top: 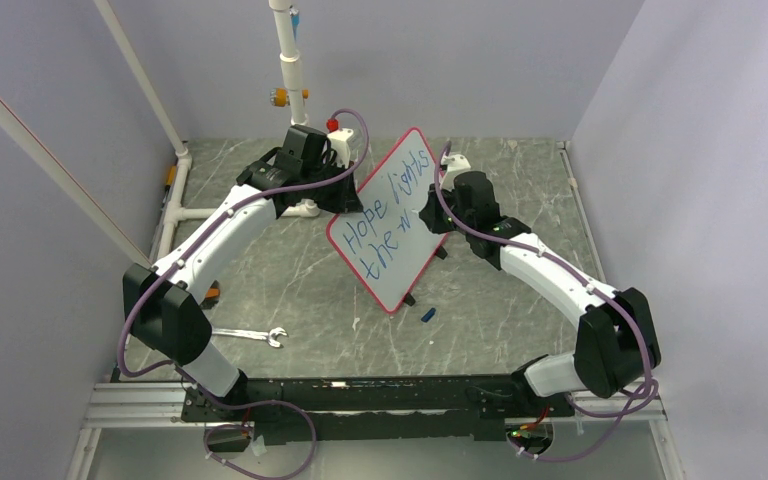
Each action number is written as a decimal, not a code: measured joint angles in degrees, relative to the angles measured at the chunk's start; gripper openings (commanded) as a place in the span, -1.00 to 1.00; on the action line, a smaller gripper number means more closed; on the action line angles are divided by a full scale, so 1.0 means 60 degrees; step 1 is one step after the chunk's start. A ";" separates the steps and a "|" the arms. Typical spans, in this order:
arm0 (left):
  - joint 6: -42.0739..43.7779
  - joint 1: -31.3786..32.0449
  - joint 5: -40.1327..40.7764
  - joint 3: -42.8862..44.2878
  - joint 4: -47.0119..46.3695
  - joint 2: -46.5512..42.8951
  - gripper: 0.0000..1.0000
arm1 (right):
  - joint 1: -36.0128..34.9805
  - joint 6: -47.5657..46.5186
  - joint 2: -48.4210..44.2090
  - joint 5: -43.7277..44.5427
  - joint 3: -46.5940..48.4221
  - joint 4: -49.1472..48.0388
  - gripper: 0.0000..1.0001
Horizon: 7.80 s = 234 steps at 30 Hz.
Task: Write a sentence on the whiteboard
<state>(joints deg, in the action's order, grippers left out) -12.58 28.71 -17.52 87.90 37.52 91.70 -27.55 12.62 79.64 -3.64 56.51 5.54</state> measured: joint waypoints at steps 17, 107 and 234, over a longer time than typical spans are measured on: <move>0.0004 0.0004 0.0044 0.0000 0.0004 0.0000 -1.00 | 0.0000 0.0073 -0.0313 -0.0382 -0.0583 -0.0076 -1.00; 0.0076 0.0087 0.0200 0.0044 -0.0025 -0.0007 -1.00 | 0.0546 0.0200 -0.0200 -0.0087 0.0007 -0.0018 -1.00; 0.0149 0.0226 0.0492 0.0102 0.0004 0.0007 -1.00 | 0.0900 0.0412 -0.0098 -0.0871 -0.1158 -0.0204 -1.00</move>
<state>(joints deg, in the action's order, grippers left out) -11.68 30.06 -14.57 88.51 37.54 91.74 -22.15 15.09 79.05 -8.86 49.56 4.32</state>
